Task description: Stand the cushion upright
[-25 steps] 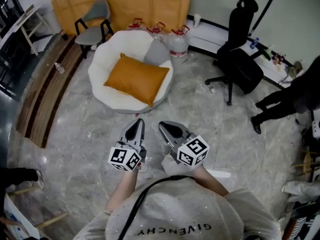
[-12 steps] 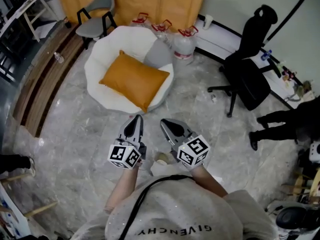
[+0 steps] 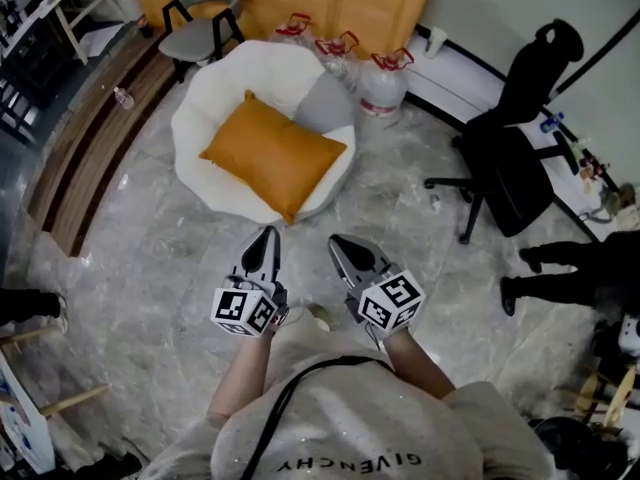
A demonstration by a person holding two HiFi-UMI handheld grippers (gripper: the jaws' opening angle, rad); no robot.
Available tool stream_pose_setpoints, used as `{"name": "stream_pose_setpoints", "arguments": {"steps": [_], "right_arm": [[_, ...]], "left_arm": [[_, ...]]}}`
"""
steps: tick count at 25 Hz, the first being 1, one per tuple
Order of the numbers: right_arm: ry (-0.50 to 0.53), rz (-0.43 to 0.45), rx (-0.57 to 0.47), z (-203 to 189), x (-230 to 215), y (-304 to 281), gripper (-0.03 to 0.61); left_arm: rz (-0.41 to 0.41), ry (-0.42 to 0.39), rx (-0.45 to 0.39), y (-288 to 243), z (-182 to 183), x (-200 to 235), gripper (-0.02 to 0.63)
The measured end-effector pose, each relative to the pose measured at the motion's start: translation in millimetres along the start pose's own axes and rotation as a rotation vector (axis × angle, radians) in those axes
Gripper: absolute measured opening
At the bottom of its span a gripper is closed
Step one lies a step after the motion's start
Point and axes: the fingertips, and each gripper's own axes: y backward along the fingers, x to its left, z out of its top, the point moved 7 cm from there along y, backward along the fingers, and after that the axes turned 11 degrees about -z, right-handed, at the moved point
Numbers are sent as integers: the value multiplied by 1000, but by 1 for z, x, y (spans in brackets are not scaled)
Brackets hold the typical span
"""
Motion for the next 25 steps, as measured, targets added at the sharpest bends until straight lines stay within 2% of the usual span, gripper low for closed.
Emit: {"name": "stream_pose_setpoints", "arguments": {"steps": [5,9,18,25], "right_arm": [[-8,-10,14,2,-19,-11,18],[-17,-24,23,-3,-34,-23,18],[4,-30,89,-6,-76,-74,18],[-33,-59,176,-14,-116,-127,18]], "left_arm": [[4,-27,14,-11,1,7,23],[-8,-16,13,-20,-11,20,23],[-32,14,38,-70,-27,57,25],[-34,67,50,-103,-36,103,25]]}}
